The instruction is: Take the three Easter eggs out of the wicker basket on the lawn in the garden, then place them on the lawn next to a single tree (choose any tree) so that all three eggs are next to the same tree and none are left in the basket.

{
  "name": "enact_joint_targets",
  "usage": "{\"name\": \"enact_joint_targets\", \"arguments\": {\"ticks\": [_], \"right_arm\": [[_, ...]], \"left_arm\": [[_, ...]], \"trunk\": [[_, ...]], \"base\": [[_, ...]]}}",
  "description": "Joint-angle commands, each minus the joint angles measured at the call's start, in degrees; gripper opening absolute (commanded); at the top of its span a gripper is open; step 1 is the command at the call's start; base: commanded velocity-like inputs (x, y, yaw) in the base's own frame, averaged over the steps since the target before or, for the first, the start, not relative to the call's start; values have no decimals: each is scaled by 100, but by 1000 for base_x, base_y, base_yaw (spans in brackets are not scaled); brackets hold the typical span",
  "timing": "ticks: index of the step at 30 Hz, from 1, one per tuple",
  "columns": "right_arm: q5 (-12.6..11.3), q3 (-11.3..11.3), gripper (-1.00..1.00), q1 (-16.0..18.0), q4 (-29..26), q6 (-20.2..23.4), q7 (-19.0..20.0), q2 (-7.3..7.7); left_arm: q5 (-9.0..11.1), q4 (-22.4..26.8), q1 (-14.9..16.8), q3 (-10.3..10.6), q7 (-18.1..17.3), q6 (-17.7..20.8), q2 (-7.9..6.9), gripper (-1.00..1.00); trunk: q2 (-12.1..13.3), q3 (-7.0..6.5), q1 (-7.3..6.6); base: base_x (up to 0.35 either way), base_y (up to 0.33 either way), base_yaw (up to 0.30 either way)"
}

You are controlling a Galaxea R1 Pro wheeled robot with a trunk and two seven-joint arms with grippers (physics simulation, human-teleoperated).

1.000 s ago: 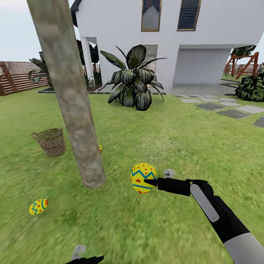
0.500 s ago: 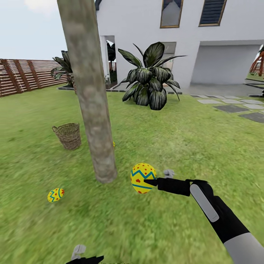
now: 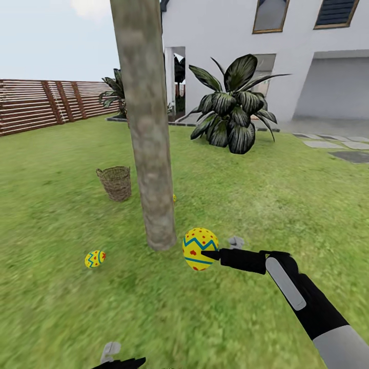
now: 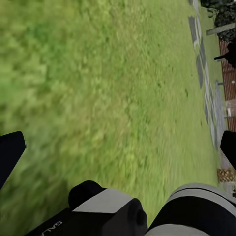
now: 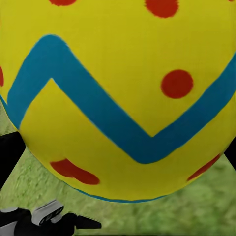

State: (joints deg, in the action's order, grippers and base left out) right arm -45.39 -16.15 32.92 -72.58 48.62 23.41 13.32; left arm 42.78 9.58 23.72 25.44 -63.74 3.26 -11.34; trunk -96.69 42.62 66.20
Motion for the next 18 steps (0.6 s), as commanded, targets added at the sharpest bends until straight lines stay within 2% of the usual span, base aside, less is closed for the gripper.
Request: {"name": "enact_joint_targets", "arguments": {"ticks": [1,18], "right_arm": [[3,-2,-100,4,-2,16,32,6],[3,-2,-100,4,2,12,26,5]], "left_arm": [[55,0,3,41,-14,35,-6,100],[55,0,7,42,-16,35,-17,100]], "trunk": [[-3,10,-1],[-3,41,-1]], "base": [[0,-26,262],[0,-1,267]]}}
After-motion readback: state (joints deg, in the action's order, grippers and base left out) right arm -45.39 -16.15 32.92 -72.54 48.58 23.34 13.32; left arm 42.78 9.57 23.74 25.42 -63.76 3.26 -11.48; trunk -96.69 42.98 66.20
